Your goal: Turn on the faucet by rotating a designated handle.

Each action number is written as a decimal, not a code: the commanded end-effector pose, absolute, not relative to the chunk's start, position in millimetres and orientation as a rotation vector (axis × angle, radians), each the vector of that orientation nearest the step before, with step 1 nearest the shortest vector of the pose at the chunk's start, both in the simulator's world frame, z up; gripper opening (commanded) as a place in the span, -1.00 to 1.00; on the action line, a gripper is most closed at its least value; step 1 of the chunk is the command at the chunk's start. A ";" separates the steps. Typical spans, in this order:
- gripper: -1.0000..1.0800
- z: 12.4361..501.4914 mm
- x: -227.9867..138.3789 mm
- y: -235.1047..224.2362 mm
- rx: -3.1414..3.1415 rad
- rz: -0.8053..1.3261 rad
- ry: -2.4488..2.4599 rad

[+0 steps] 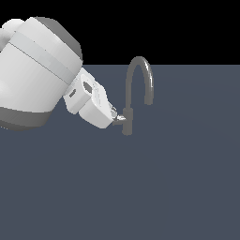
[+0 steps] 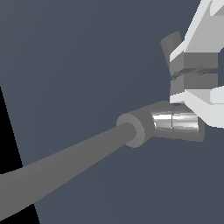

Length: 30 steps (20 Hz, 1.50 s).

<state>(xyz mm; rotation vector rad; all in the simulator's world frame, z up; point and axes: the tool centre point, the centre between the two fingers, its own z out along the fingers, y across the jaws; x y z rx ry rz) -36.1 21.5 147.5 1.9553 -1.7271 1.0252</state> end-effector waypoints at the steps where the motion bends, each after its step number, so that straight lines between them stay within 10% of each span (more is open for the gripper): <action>1: -1.00 132.6 -46.2 14.7 1.944 1.011 -1.722; 30: -1.00 61.5 -30.2 22.4 1.950 1.036 -1.733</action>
